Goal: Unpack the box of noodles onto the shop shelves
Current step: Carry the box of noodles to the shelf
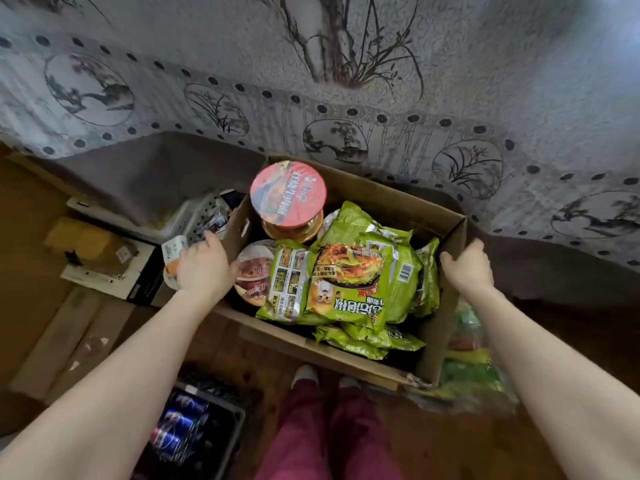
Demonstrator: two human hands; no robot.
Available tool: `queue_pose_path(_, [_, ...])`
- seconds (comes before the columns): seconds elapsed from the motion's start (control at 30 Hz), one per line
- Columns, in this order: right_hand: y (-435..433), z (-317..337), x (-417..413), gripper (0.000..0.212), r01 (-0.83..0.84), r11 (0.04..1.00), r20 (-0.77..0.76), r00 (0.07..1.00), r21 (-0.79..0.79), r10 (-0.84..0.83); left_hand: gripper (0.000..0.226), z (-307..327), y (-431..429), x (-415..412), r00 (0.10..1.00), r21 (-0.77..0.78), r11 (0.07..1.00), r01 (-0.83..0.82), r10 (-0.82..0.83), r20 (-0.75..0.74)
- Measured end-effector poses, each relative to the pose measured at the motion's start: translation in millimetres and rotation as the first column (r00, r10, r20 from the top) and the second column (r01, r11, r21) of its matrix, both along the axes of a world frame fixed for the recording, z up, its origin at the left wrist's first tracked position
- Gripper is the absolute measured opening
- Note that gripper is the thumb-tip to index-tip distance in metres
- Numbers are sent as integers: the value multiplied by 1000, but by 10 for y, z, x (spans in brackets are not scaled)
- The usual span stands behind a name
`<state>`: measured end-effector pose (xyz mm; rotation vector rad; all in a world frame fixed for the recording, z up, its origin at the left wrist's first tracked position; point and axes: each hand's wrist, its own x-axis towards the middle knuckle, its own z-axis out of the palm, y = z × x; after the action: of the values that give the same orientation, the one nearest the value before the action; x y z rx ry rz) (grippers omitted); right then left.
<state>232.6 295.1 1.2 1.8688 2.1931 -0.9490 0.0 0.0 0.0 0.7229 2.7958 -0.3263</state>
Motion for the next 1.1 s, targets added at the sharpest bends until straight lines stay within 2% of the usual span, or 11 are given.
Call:
queue_pose_path(0.07, [-8, -103, -56, 55, 46, 999, 30, 999, -7, -45, 67, -84, -43, -94, 996, -3, 999, -45, 45, 75])
queue_pose_path(0.13, [-31, -209, -91, 50, 99, 995, 27, 995, -10, -99, 54, -169, -69, -154, 990, 17, 998, -55, 52, 131])
queue_pose_path(0.2, [-55, -292, -98, 49, 124, 992, 0, 992, 31, -124, 44, -259, -46, -204, 984, 86, 993, -77, 62, 169])
queue_pose_path(0.37, [-173, -424, -6, 56, 125, 988, 5, 992, 93, -126, 27, -443, -59, -249, 989, 206, 973, -100, 74, 131])
queue_pose_path(0.67, [-368, -418, 162, 51, 164, 973, -21, 986, 162, -163, 22, -380, -128, -102, 997, 230, 973, -23, 6, 74])
queue_pose_path(1.1, [-522, 398, 1311, 46, 298, 931, -82, 954, 209, -287, 22, 413, 169, 457, 962, 273, 930, 247, -269, 48])
